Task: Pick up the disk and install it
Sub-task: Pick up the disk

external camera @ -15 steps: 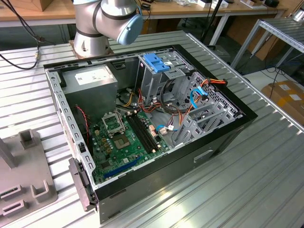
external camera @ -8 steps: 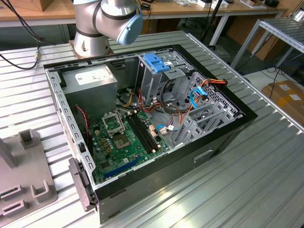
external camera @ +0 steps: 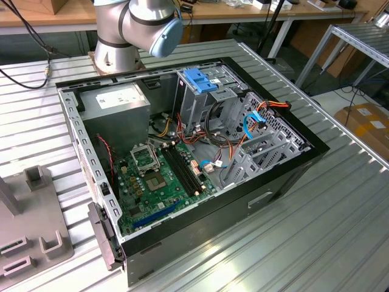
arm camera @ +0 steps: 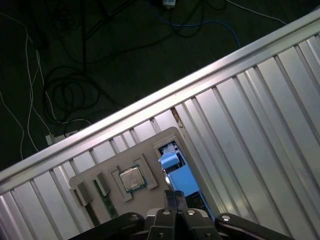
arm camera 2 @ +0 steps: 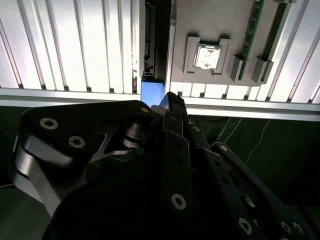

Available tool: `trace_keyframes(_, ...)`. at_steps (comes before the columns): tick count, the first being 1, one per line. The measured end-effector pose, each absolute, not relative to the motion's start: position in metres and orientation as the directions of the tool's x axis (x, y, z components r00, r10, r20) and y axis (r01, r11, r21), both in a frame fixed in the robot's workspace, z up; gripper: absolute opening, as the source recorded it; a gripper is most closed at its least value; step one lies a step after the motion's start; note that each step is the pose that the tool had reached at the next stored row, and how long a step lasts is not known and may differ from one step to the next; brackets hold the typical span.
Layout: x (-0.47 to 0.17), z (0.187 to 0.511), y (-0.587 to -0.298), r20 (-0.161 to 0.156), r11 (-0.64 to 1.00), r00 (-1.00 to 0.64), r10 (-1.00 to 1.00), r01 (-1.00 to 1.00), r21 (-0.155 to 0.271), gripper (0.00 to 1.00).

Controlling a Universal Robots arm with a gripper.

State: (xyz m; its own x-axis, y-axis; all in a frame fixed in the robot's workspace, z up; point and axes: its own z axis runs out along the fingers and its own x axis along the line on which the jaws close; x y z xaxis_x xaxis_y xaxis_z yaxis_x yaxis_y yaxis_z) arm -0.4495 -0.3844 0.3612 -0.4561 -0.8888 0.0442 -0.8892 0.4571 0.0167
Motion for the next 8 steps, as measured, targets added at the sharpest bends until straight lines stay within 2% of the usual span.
trace_keyframes(8,-0.4495,0.3612,-0.3844,0.044,0.457,-0.456,-0.889,-0.889,0.017,0.11)
